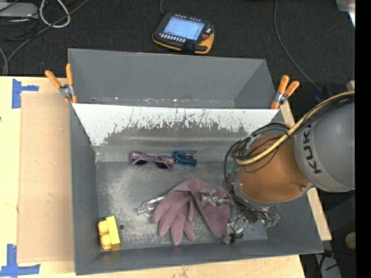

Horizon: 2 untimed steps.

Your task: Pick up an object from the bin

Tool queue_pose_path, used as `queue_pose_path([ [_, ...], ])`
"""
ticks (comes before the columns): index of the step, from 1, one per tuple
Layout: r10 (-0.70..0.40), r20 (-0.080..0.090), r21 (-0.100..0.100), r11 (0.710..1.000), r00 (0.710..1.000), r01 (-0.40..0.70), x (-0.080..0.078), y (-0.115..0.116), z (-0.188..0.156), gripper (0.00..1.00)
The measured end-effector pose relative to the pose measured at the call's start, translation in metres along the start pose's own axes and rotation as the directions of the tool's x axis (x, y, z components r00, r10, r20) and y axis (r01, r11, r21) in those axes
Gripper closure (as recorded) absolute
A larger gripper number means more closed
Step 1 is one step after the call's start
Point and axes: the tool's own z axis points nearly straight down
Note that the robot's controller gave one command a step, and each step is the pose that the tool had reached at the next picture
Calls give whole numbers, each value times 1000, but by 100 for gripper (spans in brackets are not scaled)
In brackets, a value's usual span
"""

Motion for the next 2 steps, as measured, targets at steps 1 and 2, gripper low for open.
queue_pose_path([
  [1,251,-13,0,968,968,-251,-27,-106,-2,100],
  [2,253,-13,0,967,967,-253,-27,-106,-2,100],
])
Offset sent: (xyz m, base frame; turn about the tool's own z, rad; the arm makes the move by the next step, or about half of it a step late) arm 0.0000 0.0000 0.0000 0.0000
